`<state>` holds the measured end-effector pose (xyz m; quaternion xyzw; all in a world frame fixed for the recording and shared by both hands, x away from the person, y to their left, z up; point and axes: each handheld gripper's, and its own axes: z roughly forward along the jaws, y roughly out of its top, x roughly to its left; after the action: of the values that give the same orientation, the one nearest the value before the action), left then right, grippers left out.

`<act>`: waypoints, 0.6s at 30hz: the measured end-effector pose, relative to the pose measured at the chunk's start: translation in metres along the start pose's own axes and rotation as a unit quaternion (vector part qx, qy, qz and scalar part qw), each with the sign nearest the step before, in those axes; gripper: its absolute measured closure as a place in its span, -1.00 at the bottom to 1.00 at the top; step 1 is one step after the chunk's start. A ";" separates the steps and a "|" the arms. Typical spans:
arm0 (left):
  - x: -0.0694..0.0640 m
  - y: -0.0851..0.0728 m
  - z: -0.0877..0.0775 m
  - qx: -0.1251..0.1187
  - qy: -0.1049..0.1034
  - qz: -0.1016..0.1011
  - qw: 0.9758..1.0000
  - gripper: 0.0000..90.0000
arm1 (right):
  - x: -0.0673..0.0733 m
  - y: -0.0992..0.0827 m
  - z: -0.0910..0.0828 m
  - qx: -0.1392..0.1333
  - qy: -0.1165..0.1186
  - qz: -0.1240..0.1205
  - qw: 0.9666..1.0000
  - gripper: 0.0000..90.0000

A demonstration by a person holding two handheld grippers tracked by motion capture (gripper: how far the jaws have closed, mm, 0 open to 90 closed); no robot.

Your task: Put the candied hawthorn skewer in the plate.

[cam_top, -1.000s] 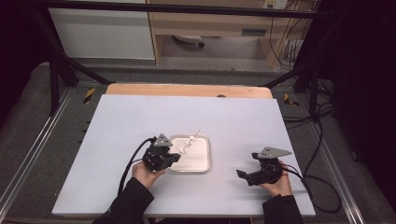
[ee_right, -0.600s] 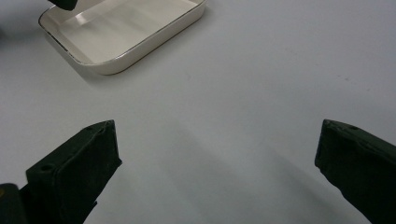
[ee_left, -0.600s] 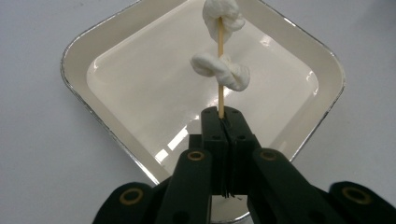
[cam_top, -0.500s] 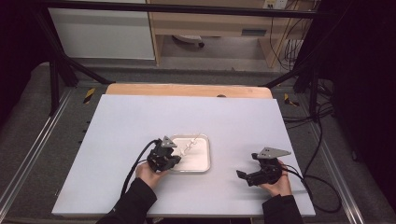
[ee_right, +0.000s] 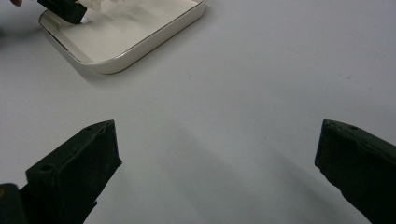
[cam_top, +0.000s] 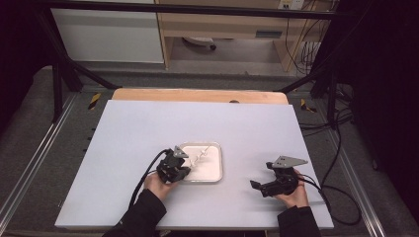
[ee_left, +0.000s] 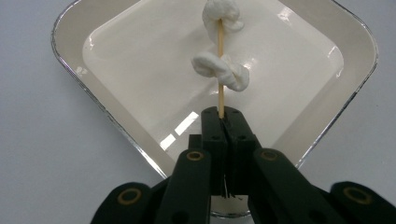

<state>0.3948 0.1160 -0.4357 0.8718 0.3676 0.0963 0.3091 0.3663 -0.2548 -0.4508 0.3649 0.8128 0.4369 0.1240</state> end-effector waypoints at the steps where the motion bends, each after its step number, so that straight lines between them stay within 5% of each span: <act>1: 0.000 0.000 0.000 0.001 0.001 0.001 1.000 0.95 | 0.000 0.000 0.000 0.000 0.001 0.002 1.000 -0.99; 9: 0.001 0.000 -0.002 -0.008 0.000 0.002 1.000 0.71 | 0.000 -0.001 0.000 0.000 0.001 0.003 1.000 -0.99; 18: 0.005 -0.001 -0.016 -0.034 0.008 0.005 0.999 0.05 | -0.001 -0.001 0.000 -0.001 0.004 0.005 1.000 -0.99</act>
<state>0.3911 0.1275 -0.4242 0.8619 0.3624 0.1166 0.3349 0.3665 -0.2560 -0.4514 0.3670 0.8108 0.4401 0.1189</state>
